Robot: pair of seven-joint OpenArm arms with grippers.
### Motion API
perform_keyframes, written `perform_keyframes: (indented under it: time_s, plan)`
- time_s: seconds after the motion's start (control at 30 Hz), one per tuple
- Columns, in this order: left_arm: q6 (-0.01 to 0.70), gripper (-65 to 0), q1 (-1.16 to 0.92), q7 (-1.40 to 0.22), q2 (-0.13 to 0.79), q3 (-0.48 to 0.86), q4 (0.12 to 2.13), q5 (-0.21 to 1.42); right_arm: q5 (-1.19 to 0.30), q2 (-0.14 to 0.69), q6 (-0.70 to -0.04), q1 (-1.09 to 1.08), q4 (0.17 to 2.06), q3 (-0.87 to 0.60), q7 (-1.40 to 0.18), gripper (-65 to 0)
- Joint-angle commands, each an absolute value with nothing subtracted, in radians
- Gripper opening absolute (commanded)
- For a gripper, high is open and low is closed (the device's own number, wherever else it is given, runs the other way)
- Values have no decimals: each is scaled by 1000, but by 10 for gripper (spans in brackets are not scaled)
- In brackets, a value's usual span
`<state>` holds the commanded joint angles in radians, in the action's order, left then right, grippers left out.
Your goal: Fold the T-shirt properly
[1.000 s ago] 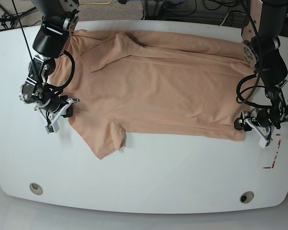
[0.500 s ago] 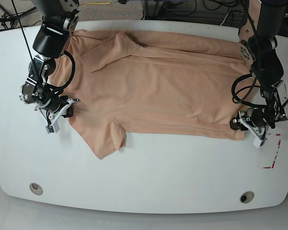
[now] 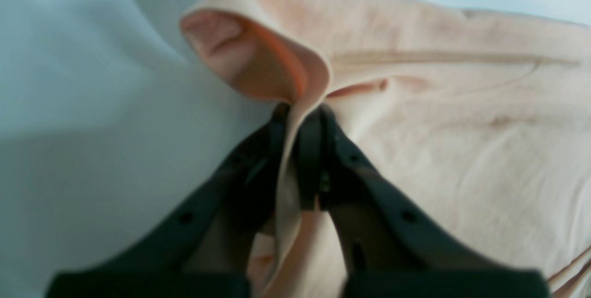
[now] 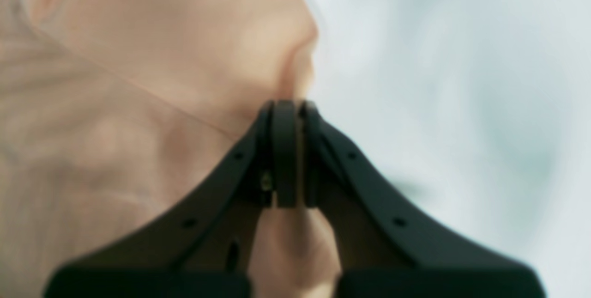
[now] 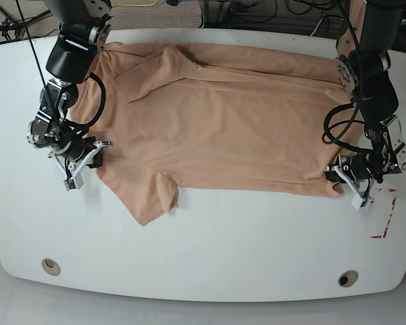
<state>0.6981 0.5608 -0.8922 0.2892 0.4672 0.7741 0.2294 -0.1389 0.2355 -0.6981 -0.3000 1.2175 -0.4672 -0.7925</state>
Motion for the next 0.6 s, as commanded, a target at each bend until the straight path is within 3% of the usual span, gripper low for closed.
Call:
perform_keyframes:
  time_s: [0.6]
  plan:
    - [698,-640,470,-1003,286,469,1082,229,-140,200,-698,-283,1541,-470,-992,-650]
